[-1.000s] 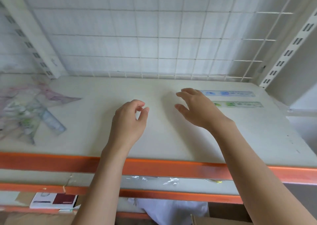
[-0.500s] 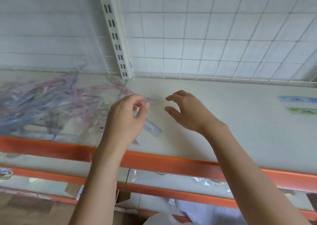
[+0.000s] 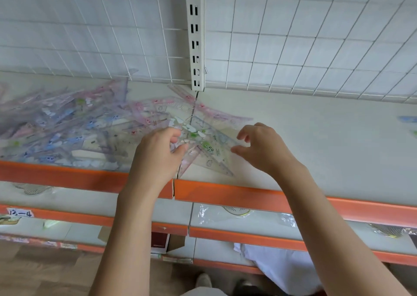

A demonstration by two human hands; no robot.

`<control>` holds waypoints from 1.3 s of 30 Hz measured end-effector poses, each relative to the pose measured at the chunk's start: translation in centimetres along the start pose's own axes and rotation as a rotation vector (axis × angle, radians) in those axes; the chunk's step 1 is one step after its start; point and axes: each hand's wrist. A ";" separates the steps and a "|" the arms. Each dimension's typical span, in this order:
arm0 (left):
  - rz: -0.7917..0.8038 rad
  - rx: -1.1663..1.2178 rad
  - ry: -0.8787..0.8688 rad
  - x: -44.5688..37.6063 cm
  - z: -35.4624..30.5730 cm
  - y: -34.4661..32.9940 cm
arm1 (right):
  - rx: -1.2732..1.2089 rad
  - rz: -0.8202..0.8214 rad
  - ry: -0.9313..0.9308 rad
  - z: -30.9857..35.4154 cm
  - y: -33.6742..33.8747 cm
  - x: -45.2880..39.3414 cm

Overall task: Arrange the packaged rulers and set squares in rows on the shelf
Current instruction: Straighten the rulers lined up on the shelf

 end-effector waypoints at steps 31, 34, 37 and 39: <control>0.012 -0.037 -0.036 -1.7 -2.7 -2.4 | -0.187 0.176 -0.039 -3.6 3.9 1.6; 0.057 -0.040 -0.024 -1.8 -2.7 -2.7 | -0.221 0.200 -0.020 -4.0 4.0 2.5; 0.125 -0.053 -0.023 -2.0 -3.1 -2.8 | -0.234 0.174 -0.044 -4.3 3.8 2.8; 0.169 -0.106 -0.028 -2.3 -3.3 -2.9 | -0.229 0.133 -0.066 -4.6 3.6 2.8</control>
Point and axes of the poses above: each hand's wrist, its own x-axis away from the middle knuckle, its own y-axis out of the back of the hand, z = x × y, and after that the axes turned 5 degrees about z, right-handed
